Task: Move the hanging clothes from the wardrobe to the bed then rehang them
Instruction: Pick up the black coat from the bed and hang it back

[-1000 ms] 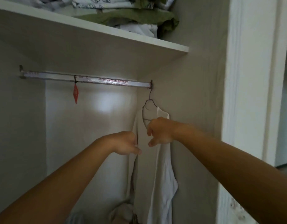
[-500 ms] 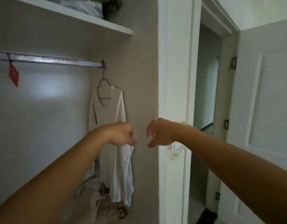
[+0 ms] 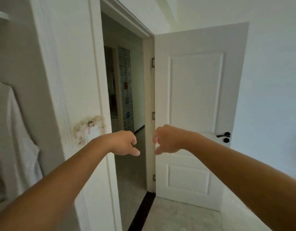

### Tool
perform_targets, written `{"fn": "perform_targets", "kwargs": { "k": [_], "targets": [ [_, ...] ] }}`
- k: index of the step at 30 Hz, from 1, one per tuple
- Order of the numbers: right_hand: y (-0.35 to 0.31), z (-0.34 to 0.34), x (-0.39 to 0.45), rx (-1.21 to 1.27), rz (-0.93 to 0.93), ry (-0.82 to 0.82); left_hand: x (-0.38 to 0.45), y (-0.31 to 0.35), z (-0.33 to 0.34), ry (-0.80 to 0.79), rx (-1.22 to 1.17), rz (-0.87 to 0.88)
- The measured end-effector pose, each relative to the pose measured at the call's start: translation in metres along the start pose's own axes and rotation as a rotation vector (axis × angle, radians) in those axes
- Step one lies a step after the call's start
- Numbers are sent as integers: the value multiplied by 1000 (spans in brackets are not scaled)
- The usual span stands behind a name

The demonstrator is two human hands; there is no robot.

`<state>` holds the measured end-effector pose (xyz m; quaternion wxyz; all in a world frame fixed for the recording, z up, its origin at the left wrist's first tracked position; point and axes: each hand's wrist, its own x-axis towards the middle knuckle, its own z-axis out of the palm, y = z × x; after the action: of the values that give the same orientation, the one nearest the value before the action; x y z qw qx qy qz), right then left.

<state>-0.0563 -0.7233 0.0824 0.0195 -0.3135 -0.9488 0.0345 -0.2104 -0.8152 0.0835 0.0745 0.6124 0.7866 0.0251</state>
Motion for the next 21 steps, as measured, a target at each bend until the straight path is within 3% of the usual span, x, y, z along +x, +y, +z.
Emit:
{"fn": "perform_targets", "kwargs": {
  "k": [10, 21],
  "targets": [
    [193, 14, -179, 60, 346, -55, 40, 229, 68, -151, -79, 254],
    [328, 33, -363, 132, 829, -65, 71, 452, 113, -179, 11, 644]
  ]
}}
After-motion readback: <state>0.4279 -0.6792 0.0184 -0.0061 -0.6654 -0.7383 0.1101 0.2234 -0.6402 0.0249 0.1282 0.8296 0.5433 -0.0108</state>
